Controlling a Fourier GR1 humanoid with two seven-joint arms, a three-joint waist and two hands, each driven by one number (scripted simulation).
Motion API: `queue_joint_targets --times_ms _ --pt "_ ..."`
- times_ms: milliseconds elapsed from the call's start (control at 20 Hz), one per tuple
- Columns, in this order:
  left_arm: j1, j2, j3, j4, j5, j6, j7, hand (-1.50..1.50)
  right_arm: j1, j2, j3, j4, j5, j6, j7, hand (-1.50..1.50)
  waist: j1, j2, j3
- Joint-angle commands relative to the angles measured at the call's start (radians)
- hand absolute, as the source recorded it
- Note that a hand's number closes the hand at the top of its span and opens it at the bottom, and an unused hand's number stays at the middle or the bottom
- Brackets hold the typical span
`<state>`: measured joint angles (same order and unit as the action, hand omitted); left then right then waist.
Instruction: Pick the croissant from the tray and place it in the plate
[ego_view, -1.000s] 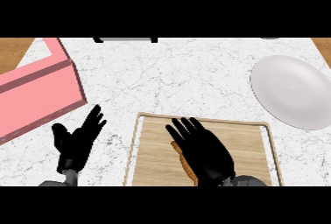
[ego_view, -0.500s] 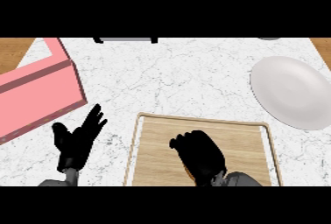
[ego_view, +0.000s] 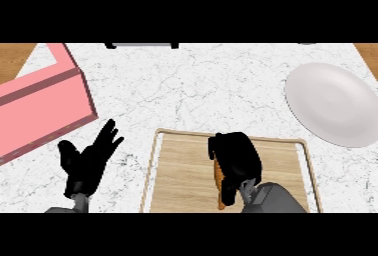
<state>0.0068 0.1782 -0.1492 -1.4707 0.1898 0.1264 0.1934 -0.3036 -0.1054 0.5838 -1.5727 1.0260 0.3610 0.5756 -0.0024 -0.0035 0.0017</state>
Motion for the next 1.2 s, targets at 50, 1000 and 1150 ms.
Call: queue_joint_targets --times_ms 50,1000,1150 --pt "0.03 0.002 -0.016 0.006 0.001 -0.015 0.009 0.0 -0.023 0.101 -0.211 0.09 0.022 -0.194 0.32 1.5 0.013 0.015 -0.001" --pt "0.043 -0.002 -0.019 0.01 -0.011 -0.017 0.022 0.0 -0.274 0.105 -0.357 0.184 0.401 -0.965 0.605 1.5 0.01 0.004 -0.001" --pt "0.002 0.028 0.032 0.038 0.027 -0.057 0.012 0.0 -0.25 0.105 -0.428 0.164 0.391 -1.053 0.557 1.5 0.003 0.007 -0.001"
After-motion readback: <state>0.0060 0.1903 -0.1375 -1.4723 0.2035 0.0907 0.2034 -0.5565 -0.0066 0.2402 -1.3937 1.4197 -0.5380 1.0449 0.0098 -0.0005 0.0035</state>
